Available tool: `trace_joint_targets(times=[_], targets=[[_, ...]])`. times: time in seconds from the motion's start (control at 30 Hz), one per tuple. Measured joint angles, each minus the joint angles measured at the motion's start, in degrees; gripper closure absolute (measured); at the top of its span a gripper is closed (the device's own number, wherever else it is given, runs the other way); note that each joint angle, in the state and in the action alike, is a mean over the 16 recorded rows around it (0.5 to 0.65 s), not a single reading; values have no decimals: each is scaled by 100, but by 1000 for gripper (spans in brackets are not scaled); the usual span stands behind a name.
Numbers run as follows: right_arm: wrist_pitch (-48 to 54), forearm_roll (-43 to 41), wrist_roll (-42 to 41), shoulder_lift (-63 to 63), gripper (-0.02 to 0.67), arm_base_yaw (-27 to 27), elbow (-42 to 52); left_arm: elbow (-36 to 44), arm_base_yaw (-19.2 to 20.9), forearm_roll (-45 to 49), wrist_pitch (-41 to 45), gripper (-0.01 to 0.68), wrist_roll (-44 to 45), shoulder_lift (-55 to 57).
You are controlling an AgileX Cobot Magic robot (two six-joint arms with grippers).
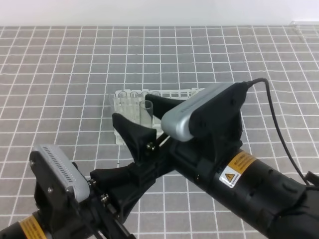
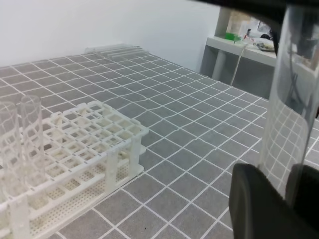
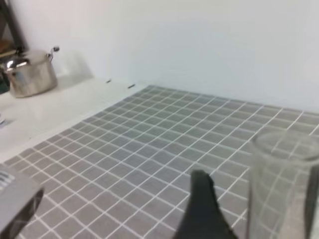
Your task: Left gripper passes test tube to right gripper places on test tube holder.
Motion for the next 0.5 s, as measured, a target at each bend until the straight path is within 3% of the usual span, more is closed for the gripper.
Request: trace_joint_targets(times=[0.5], targets=[[147, -22, 19, 58, 468, 4, -54, 3, 2, 2, -30, 643, 158, -4]])
